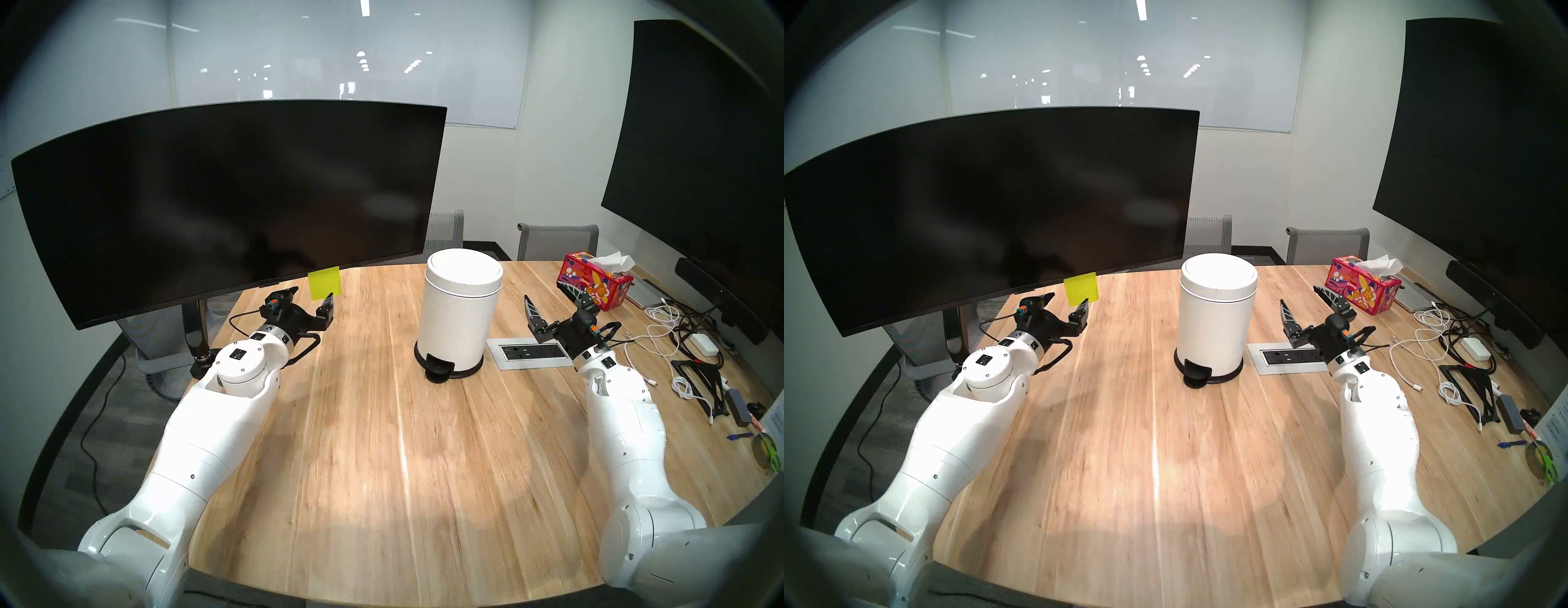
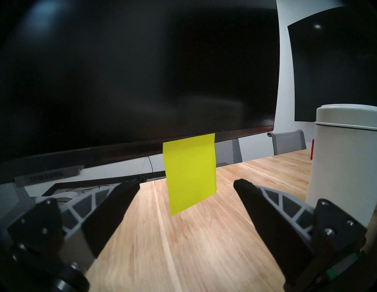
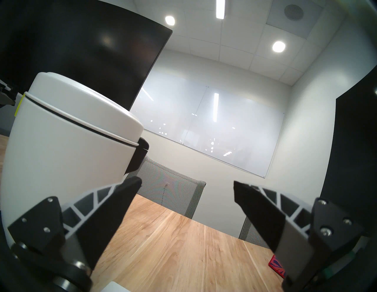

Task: Peel the sticky note off the monitor, open the trash can lid and drop the sticker into the trash can

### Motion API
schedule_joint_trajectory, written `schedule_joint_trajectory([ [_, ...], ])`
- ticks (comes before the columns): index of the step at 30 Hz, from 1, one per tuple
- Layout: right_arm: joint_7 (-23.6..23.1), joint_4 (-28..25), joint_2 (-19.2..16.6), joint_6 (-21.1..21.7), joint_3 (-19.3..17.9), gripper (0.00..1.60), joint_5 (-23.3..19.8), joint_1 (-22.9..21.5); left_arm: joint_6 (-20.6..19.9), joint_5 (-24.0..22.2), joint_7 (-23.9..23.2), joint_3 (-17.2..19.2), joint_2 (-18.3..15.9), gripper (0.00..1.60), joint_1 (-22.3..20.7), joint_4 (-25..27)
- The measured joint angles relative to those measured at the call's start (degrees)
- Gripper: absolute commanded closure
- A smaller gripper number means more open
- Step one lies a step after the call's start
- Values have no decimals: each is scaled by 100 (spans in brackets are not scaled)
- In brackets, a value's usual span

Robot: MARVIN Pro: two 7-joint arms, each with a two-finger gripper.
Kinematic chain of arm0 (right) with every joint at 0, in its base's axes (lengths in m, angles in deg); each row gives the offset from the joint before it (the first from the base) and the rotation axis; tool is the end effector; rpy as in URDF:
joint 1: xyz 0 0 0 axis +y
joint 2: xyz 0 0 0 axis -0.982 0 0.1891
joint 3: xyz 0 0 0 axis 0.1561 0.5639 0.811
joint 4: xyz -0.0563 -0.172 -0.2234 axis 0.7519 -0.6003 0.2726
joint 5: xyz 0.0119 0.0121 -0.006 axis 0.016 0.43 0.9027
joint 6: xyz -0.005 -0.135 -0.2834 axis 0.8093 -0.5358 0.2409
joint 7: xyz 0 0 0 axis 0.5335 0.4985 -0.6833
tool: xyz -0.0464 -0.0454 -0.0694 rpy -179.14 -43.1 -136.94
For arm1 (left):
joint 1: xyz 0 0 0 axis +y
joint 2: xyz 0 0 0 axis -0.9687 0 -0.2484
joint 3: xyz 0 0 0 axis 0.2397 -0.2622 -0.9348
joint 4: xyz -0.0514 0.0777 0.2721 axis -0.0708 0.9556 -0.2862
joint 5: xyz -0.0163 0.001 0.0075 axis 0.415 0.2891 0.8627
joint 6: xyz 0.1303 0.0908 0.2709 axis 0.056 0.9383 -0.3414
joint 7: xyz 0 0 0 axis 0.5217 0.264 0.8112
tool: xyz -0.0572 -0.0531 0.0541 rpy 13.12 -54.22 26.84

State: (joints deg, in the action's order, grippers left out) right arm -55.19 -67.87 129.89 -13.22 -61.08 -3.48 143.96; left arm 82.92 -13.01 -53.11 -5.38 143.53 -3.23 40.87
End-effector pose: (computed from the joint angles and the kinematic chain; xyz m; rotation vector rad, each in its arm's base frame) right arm 0.5007 -0.1766 -0.2589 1.6388 0.7056 2.4960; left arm 0.5028 0.0410 -0.2491 2.0780 -0.2887 2.1762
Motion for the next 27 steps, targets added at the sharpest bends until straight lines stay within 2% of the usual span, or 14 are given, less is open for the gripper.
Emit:
schedule_joint_trajectory([
  [25,0,0,0,0,1,0,0,0,-6,19,-246,-15,156,0,-376,-547],
  [27,0,0,0,0,1,0,0,0,-6,23,-251,-15,172,23,-411,-593],
])
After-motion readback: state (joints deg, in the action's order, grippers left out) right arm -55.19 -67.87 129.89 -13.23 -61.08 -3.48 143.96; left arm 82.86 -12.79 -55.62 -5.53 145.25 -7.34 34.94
